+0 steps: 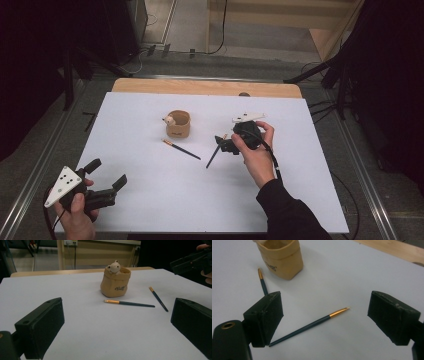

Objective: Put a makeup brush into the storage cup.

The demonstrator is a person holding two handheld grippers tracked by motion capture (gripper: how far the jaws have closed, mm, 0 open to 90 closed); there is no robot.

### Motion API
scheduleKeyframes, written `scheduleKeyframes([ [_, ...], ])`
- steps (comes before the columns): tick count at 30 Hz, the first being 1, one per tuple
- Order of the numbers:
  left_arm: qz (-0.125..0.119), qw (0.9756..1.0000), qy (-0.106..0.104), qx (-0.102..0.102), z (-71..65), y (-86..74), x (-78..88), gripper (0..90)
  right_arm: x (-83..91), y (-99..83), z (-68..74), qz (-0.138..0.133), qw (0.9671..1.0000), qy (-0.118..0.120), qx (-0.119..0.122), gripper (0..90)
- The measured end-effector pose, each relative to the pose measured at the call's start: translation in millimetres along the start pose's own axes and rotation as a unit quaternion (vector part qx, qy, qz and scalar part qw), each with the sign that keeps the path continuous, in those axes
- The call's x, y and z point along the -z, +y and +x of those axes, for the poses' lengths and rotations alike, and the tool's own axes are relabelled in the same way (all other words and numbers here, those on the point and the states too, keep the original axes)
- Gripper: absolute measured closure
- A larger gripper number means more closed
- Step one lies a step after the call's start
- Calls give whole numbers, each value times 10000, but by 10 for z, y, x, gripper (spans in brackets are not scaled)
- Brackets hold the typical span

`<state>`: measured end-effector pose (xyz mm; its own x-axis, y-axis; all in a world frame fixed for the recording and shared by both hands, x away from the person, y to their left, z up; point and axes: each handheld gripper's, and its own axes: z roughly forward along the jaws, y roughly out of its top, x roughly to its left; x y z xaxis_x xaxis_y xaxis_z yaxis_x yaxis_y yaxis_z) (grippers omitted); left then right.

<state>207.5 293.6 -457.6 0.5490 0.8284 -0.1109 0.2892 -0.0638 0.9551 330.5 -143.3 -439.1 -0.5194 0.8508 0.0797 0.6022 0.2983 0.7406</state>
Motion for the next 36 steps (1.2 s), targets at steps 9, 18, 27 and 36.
scheduleKeyframes([
  [9, 13, 10000, -11, 2, 0, -2, -10, 0, -144, -8, -64, 428, 9990, -9, -110, 140],
  [18, 18, 10000, -20, 4, -3, -2, -13, 0, -311, 35, -15, 936, 9954, 139, -156, 140],
  [27, 12, 10000, -19, 26, 3, -1, -4, 0, -416, 78, -13, 1203, 9922, 149, -292, 140],
  [36, 21, 10000, -24, 18, 3, -2, -8, 0, -531, 126, 33, 1431, 9890, -103, -371, 220],
])
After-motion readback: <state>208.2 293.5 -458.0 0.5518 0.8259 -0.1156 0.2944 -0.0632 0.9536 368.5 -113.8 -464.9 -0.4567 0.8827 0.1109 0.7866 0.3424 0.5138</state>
